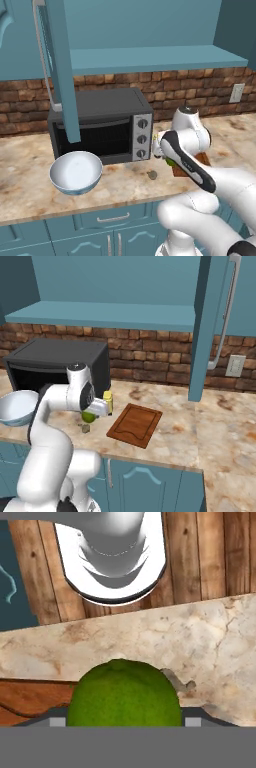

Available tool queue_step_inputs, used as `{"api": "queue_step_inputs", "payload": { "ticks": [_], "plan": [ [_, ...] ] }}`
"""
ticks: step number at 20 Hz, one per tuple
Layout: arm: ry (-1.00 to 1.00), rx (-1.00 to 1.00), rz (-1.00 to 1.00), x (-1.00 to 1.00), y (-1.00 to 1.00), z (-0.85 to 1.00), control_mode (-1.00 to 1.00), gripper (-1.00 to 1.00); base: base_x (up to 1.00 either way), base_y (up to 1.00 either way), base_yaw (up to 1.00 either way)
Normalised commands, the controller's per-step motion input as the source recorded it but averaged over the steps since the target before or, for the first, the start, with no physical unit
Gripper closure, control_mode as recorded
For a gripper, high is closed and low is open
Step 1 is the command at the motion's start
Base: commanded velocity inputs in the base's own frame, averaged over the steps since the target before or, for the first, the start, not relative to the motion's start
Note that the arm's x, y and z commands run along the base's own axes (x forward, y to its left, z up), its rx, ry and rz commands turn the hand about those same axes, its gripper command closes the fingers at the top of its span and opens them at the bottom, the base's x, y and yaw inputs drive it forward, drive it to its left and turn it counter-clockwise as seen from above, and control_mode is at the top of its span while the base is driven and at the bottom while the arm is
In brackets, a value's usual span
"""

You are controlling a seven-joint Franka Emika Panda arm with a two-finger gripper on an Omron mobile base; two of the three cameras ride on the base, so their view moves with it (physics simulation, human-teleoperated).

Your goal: Open the cabinet. Place the bowl and condiment on the counter. Then place the lime and garlic on the cutting board.

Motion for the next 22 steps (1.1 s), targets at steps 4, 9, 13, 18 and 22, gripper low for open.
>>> {"api": "queue_step_inputs", "payload": {
  "ticks": [4,9,13,18,22],
  "plan": [
    [-0.03,-0.11,0.02,-0.05,-1.00,0.29,-1.00,1.00,0.00,0.00,0.00],
    [0.00,-0.09,0.02,0.19,-1.00,0.16,-1.00,1.00,0.00,0.00,0.00],
    [0.00,0.00,0.06,0.51,-0.86,0.00,-1.00,1.00,0.00,0.00,0.00],
    [-0.03,0.00,0.01,0.81,-0.38,-0.19,-1.00,1.00,0.00,0.00,0.00],
    [-0.01,0.00,0.00,0.72,0.01,-0.37,-1.00,1.00,0.00,0.00,0.00]
  ]
}}
